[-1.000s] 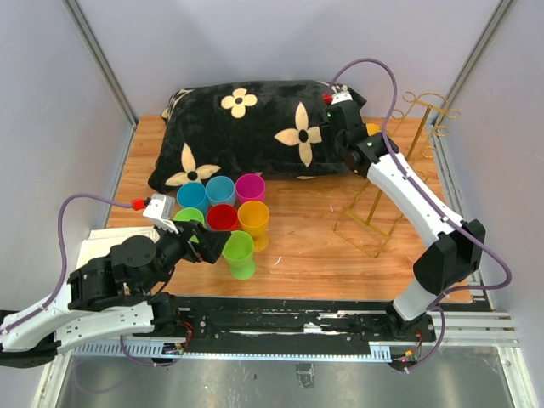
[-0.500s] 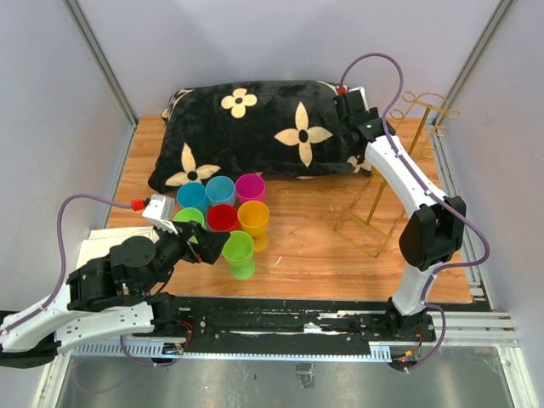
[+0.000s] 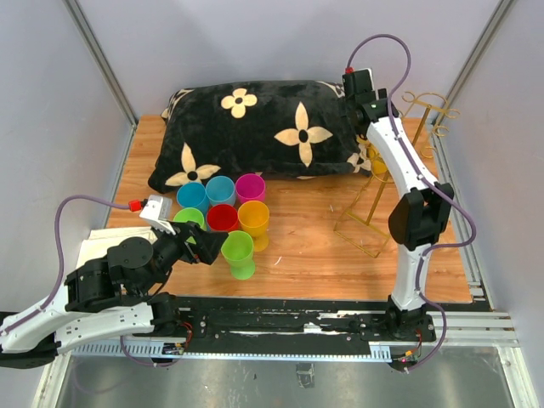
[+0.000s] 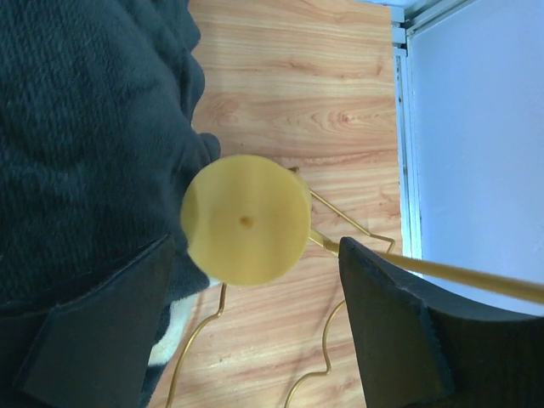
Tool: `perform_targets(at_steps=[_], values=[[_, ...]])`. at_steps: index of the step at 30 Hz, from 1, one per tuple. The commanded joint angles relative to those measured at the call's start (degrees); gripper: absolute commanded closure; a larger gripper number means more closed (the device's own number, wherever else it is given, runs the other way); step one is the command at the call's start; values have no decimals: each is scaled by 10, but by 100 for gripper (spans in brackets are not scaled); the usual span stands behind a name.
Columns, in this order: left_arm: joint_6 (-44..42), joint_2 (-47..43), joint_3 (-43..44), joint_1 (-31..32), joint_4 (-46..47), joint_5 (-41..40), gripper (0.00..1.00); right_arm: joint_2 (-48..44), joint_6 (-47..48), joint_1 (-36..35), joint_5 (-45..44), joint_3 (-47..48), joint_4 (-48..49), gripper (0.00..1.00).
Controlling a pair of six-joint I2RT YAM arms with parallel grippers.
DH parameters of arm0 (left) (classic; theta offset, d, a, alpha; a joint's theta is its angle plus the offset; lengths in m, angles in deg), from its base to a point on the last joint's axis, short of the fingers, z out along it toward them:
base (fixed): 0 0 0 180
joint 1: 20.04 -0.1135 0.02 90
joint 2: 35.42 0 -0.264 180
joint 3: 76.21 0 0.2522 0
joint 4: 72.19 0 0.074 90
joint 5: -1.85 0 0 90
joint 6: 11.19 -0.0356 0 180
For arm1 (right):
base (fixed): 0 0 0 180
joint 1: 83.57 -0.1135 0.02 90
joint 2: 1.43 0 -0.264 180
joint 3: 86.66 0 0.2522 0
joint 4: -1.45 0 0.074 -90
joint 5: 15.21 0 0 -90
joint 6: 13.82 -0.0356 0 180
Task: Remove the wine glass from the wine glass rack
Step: Pick up the wine glass at the center of the board.
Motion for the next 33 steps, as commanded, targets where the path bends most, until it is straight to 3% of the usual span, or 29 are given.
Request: perform_targets(at_steps=[1, 6, 21, 29, 33], values=[[1, -6, -4, 3, 6, -18, 0, 41, -1, 21, 35, 70, -44, 21], [1, -6, -3, 3, 6, -21, 0, 75, -4, 31, 35, 99, -83, 23], [0, 5, -7, 3, 14, -24, 0, 85, -43, 81, 172, 82, -94, 24], [1, 6, -6, 3, 15, -25, 0, 76, -67, 94, 224, 59, -68, 42], [2, 6, -6, 3, 15, -25, 0, 47, -76, 95, 231, 32, -35, 59]])
